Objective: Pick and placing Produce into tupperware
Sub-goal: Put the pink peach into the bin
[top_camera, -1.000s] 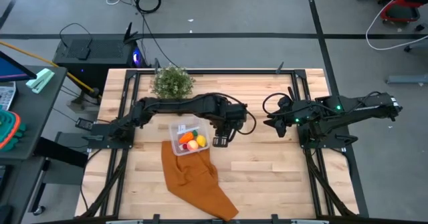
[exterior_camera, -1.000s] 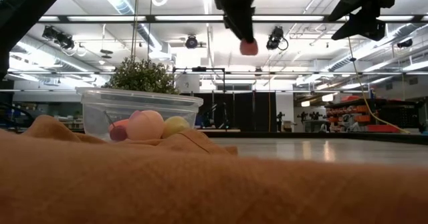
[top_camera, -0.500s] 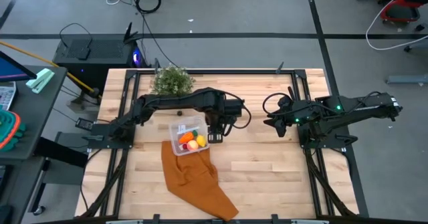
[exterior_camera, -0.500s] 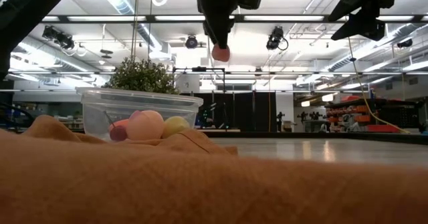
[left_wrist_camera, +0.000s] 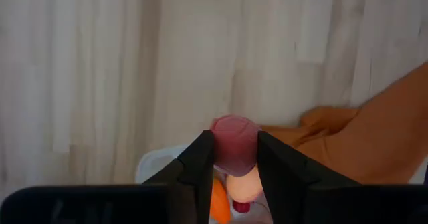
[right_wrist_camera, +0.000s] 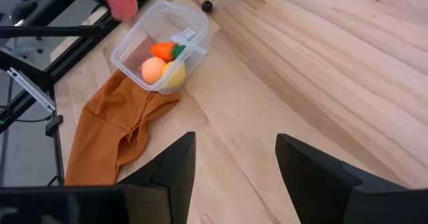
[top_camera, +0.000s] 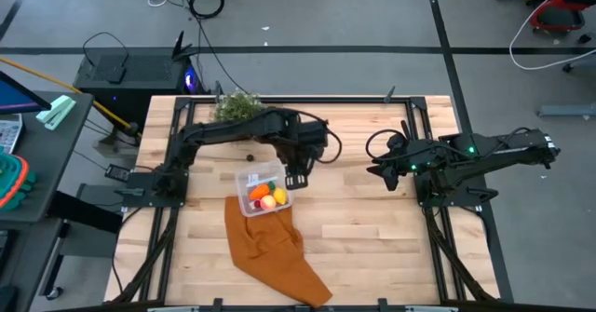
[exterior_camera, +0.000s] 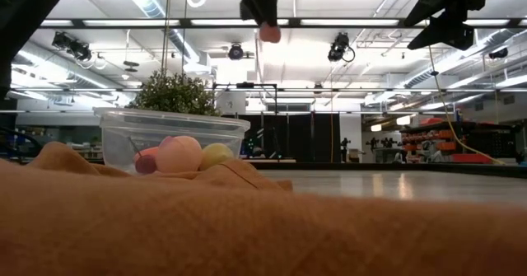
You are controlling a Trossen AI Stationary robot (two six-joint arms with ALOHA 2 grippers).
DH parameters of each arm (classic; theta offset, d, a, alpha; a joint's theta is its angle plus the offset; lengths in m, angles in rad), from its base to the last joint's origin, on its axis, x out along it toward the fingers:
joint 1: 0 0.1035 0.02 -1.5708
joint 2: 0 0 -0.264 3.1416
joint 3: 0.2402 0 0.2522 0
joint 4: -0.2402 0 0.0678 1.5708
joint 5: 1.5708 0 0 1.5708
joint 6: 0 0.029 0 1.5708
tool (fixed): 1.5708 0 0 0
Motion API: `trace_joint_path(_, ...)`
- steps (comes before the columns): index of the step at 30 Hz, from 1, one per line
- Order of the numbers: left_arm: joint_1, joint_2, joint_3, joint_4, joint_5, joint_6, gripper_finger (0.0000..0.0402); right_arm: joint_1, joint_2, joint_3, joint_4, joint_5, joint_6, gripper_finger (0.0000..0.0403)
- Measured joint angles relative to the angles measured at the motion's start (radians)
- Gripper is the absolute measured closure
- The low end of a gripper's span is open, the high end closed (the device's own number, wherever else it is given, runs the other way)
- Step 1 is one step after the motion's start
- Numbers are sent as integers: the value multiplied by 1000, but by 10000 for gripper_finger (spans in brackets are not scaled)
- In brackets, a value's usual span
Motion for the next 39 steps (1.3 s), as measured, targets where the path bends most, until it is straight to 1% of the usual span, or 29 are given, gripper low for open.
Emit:
trace_joint_path(3, 14, -30, -26, 4, -4, -19, 295, 0, 0, 0, 0, 8, -4, 229)
trace_joint_path(6, 19, -66, -109, -23, -5, -22, 293, 0, 0, 0, 2, 8, -4, 229)
trace_joint_path(10, 10, -173, -312, 55, 4, -50, 291, 0, 0, 0, 7, 9, -6, 229)
trace_joint_path(17, 1, -408, -753, 402, 19, -204, 294, -3, 0, 0, 9, 14, -7, 229)
trace_joint_path(22, -7, -494, -965, 456, 18, -232, 293, -23, 0, 0, 10, 14, -6, 229)
trace_joint_path(28, -6, -530, -1124, 584, 18, -216, 292, -35, 0, 0, 27, 14, 6, 229)
trace_joint_path(31, 0, -531, -1179, 662, 18, -205, 292, -35, 0, 0, 32, 13, 10, 229)
trace_joint_path(39, 67, -552, -1315, 674, 17, -193, 292, -35, 0, 0, 37, 13, 20, 229)
